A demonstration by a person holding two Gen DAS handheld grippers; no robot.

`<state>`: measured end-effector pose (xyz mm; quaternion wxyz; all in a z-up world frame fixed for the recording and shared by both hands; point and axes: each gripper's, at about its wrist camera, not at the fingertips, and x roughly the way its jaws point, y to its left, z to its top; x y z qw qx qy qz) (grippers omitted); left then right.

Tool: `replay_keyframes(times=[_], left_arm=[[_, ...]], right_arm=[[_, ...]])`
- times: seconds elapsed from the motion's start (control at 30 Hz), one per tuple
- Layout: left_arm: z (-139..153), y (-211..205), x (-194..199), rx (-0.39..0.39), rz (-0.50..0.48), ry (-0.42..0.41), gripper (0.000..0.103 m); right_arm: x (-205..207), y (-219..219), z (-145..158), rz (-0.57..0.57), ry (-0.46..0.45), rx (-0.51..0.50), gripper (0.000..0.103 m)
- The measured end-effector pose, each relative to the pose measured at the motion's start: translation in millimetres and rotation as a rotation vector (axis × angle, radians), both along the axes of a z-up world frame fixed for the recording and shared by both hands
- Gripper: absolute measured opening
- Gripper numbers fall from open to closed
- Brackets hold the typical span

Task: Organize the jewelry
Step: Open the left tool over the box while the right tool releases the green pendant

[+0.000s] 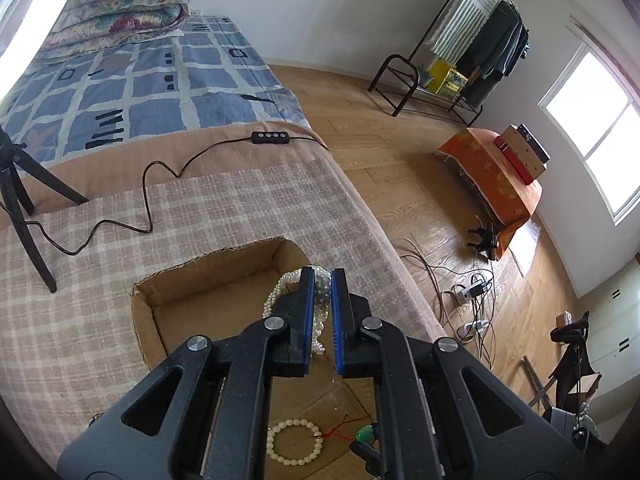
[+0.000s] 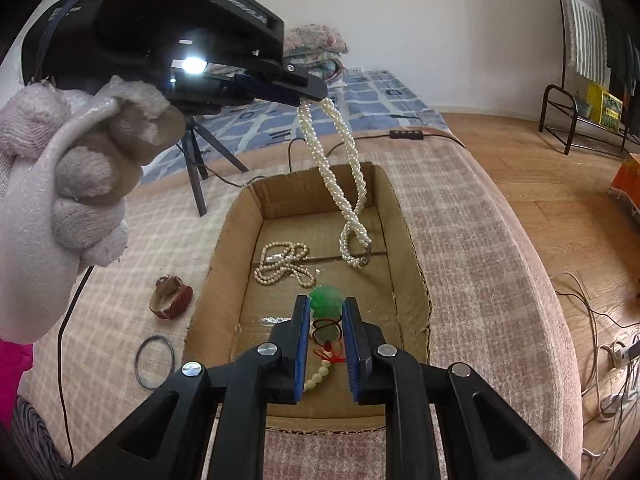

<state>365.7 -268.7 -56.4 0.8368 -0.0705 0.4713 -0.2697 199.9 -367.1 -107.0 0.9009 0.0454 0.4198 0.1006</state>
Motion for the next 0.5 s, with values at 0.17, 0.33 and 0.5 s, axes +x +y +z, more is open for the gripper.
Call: replay_keyframes(times=[0.17, 0.33, 0.5], left_arm=[[-16, -2, 4, 0.049, 0.009, 0.018, 0.006], [-17, 2, 6, 0.064, 0.021, 0.037, 0.021], [1, 12, -2, 0.092, 0.045, -0.039, 0.048]], right_arm=[[1, -1, -5, 0.003, 0.016, -0.008, 0.015], [-2, 3, -1, 0.014, 0.0, -0.018, 0.038], [-8, 11, 7, 0.004, -0.032, -0.068, 0.079]])
